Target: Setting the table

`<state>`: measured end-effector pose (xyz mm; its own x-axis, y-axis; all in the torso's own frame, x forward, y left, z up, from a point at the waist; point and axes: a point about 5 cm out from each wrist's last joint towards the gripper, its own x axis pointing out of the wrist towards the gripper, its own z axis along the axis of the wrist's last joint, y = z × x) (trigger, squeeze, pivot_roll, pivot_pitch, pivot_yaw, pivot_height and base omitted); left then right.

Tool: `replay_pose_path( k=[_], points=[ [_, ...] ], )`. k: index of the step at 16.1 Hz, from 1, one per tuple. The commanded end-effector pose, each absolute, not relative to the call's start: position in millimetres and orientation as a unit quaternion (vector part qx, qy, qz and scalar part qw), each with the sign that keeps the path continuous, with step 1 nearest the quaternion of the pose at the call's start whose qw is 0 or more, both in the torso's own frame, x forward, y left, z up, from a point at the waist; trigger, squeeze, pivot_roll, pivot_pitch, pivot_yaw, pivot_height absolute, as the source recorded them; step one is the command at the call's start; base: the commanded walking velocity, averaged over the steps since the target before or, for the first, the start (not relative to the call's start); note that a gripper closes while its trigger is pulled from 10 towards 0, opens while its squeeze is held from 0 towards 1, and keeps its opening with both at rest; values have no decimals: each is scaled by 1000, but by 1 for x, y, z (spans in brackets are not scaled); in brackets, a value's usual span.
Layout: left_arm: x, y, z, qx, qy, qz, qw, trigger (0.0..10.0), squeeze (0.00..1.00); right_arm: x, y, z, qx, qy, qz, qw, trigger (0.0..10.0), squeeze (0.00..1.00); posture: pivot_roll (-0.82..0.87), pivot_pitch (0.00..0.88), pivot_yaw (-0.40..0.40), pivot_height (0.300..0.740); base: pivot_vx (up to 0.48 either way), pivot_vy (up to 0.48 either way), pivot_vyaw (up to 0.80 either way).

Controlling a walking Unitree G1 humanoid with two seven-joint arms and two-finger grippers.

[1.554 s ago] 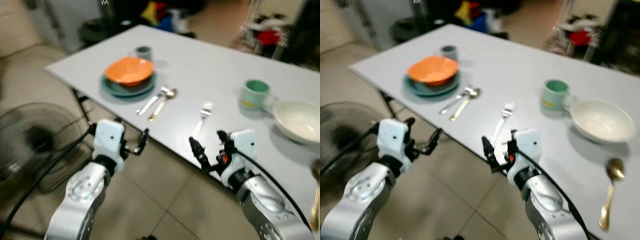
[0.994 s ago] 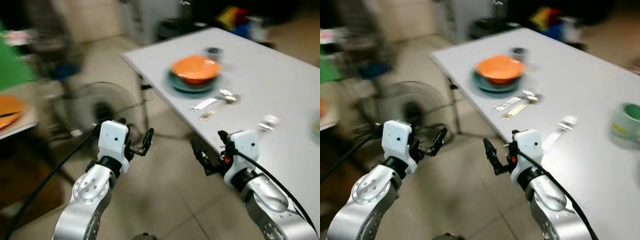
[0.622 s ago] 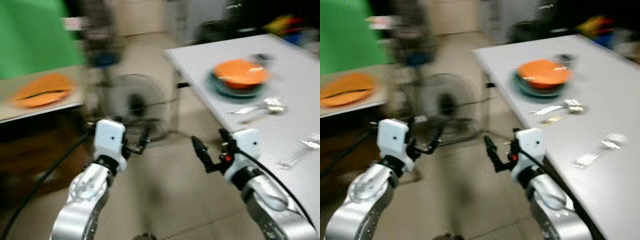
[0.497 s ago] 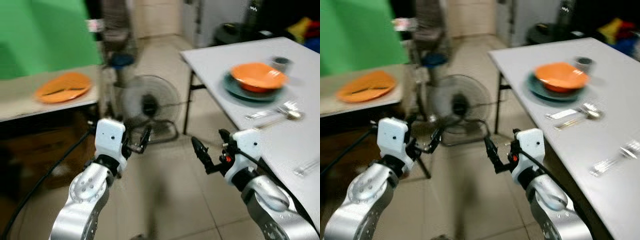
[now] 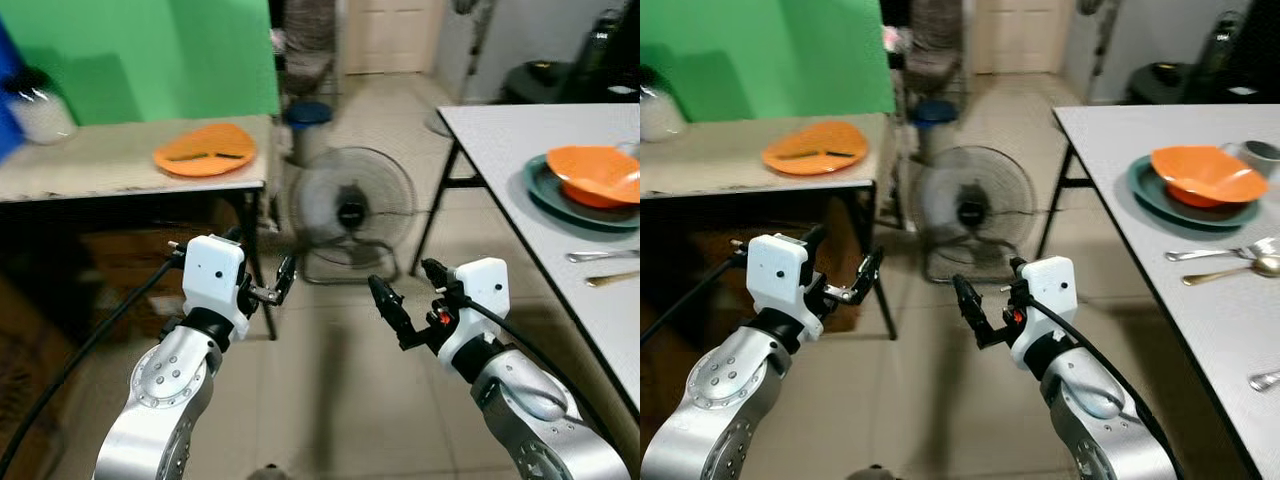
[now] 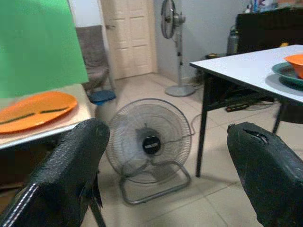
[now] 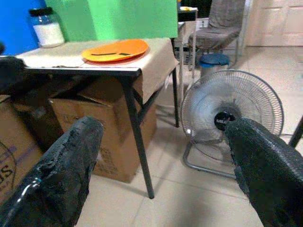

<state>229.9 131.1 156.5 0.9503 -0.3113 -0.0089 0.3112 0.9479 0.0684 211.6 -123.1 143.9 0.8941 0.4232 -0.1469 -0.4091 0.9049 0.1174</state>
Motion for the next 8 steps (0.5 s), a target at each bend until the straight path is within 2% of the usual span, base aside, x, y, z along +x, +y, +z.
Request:
replay_pose_path(
  k=[1,8],
  points=[
    [230,131,159,31,-5,-162,986,10000,0,213,-124,144,39,86,217,972,10000,1000,107,0,38,740,307,0,800],
    [230,132,161,30,-6,-158,987,10000,0,215,-120,144,38,87,236,967,10000,1000,118,0,25,740,314,0,800]
  ],
)
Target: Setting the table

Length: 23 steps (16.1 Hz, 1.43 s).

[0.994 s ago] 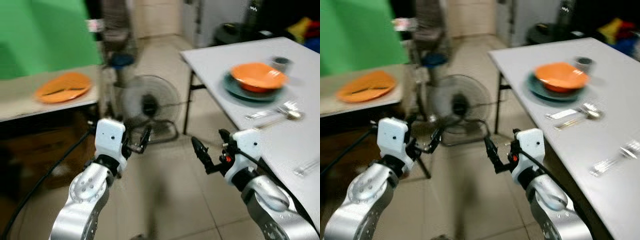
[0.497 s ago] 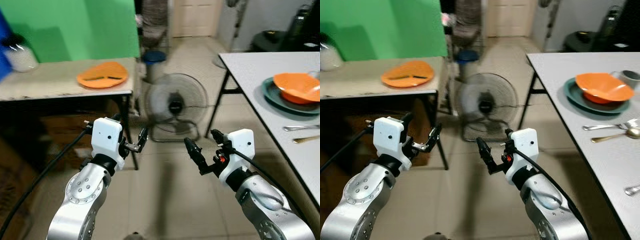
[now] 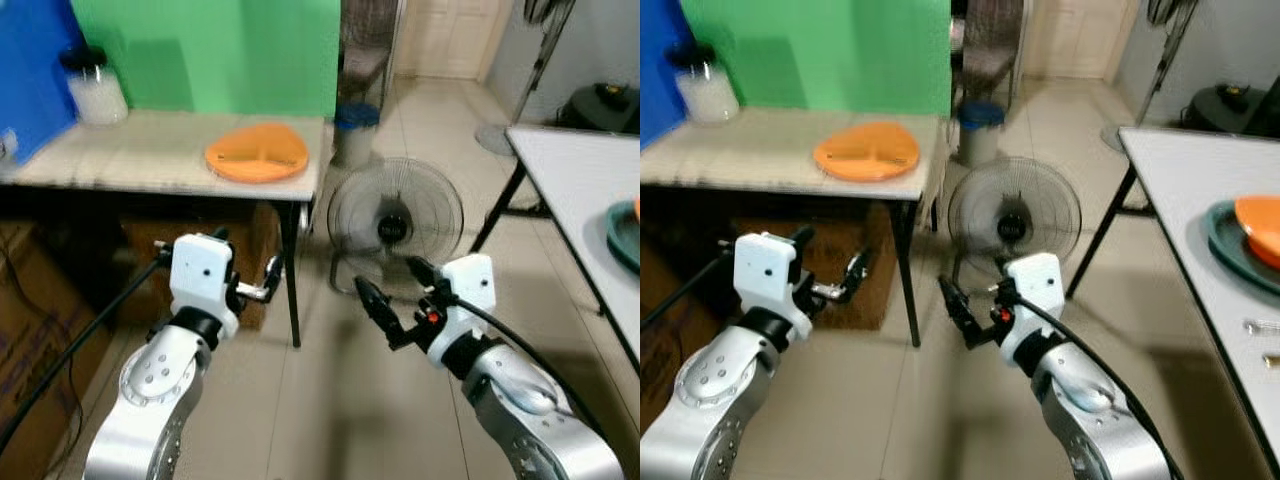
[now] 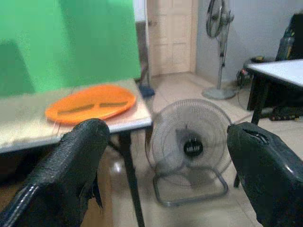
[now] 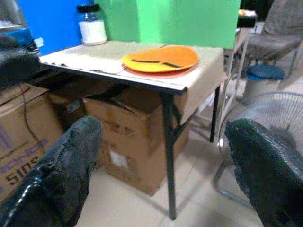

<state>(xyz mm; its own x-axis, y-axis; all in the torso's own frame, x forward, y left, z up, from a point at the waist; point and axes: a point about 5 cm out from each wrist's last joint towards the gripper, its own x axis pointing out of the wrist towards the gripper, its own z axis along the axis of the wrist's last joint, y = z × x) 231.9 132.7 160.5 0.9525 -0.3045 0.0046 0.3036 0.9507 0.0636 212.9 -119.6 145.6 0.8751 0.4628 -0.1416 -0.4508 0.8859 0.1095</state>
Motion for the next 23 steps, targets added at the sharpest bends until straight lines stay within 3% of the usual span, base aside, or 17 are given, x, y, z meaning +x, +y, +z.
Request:
replay_pose_path(
  k=[1,3,23],
  points=[
    [230,132,161,31,-6,-157,987,10000,0,216,-120,144,37,87,237,967,10000,1000,118,0,25,740,315,0,800],
    [230,133,161,33,-6,-156,987,10000,0,217,-119,145,34,86,239,967,10000,1000,119,0,24,740,317,0,644],
    [237,138,163,42,-3,-182,982,10000,0,228,-123,153,48,62,202,976,10000,1000,123,0,30,740,314,0,0]
  ],
)
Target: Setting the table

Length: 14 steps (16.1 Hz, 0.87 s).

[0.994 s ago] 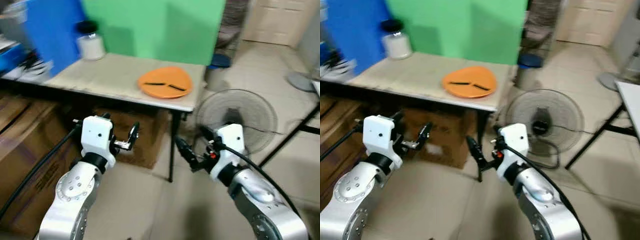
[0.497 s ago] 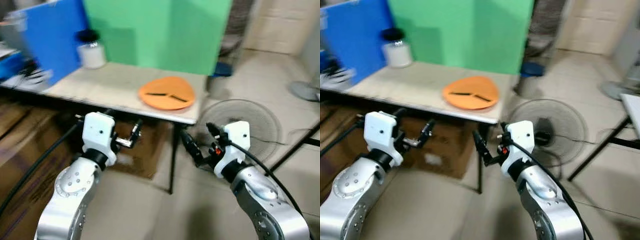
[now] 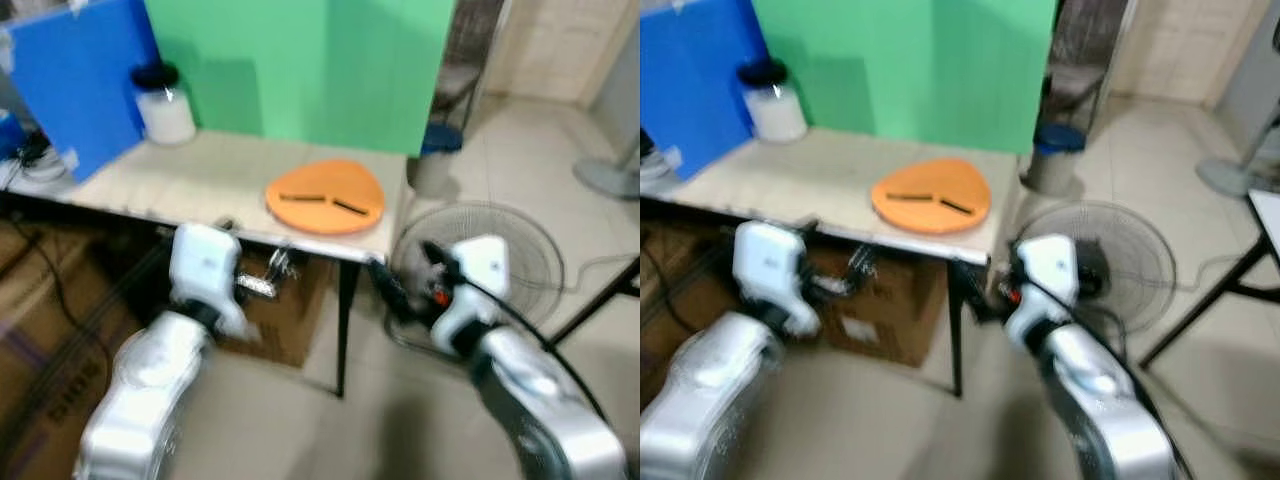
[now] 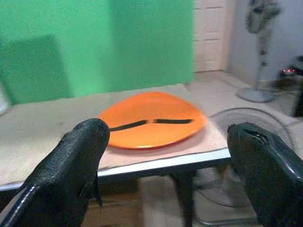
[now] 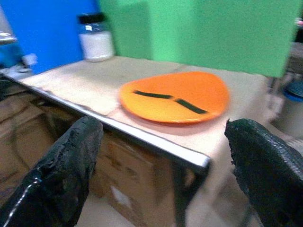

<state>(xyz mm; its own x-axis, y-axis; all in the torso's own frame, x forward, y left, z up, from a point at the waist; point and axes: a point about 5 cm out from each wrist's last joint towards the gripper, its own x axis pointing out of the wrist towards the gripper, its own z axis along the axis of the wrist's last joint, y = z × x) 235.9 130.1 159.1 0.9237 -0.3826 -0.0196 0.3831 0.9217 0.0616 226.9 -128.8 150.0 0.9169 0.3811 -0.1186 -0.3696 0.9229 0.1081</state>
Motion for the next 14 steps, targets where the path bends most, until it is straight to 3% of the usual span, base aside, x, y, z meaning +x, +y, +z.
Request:
replay_pose_path(
  k=[1,4,7,14],
  points=[
    [237,138,163,41,-3,-183,982,10000,0,229,-124,153,48,62,202,976,10000,1000,123,0,30,740,326,0,0],
    [238,138,163,40,-4,-186,982,10000,0,229,-123,153,49,61,201,976,10000,1000,122,0,33,740,344,0,0],
    [238,137,164,39,-5,-189,981,10000,0,229,-124,153,53,64,200,976,10000,1000,120,0,35,740,355,0,-688],
    [238,137,164,38,-6,-191,981,10000,0,229,-123,152,50,64,204,976,10000,1000,124,0,31,740,357,0,0]
  ],
)
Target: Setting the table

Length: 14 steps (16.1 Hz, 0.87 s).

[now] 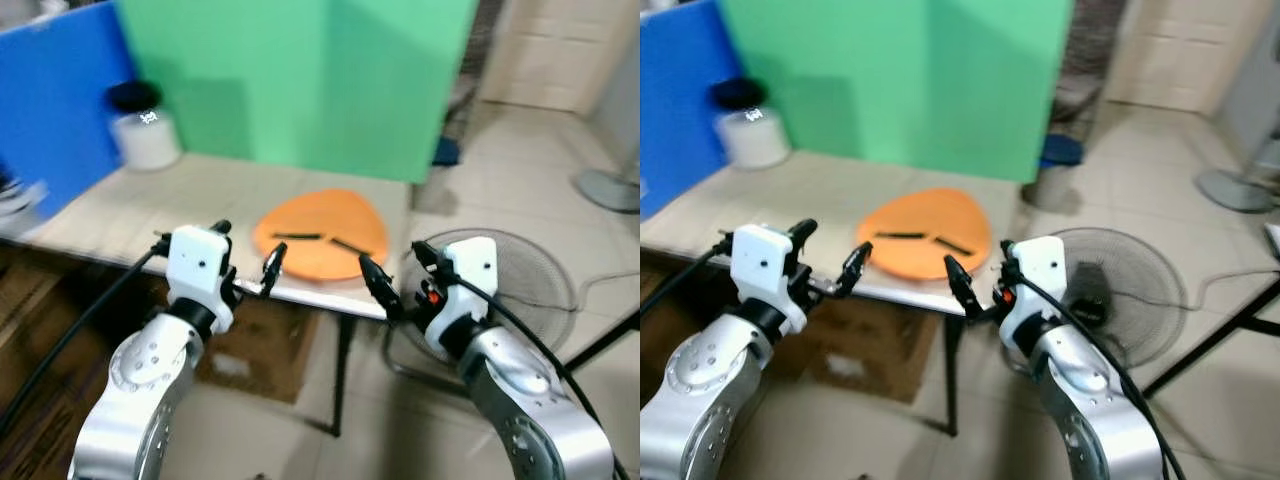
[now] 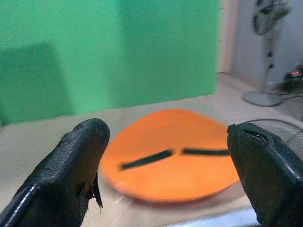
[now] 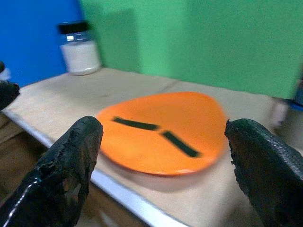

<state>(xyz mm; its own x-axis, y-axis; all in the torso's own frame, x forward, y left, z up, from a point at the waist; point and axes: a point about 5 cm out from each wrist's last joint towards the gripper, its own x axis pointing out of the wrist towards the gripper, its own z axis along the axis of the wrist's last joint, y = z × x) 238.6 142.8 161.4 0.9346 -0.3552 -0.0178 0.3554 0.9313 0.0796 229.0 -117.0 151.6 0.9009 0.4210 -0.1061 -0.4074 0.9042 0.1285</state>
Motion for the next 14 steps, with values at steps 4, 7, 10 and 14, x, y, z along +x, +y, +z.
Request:
replay_pose_path(
  k=[4,7,10,14],
  points=[
    [237,137,164,38,-7,-194,980,10000,0,228,-122,151,48,68,208,975,10000,1000,124,0,32,740,356,0,0],
    [235,138,164,39,-7,-193,980,10000,0,228,-121,150,49,71,215,973,10000,1000,127,0,27,740,359,0,0],
    [233,138,164,39,-7,-192,981,10000,0,228,-120,149,48,73,221,971,10000,1000,129,0,24,740,359,0,0],
    [233,137,164,39,-6,-194,980,10000,0,228,-120,150,33,69,221,972,10000,1000,126,0,28,740,358,0,200]
  ],
)
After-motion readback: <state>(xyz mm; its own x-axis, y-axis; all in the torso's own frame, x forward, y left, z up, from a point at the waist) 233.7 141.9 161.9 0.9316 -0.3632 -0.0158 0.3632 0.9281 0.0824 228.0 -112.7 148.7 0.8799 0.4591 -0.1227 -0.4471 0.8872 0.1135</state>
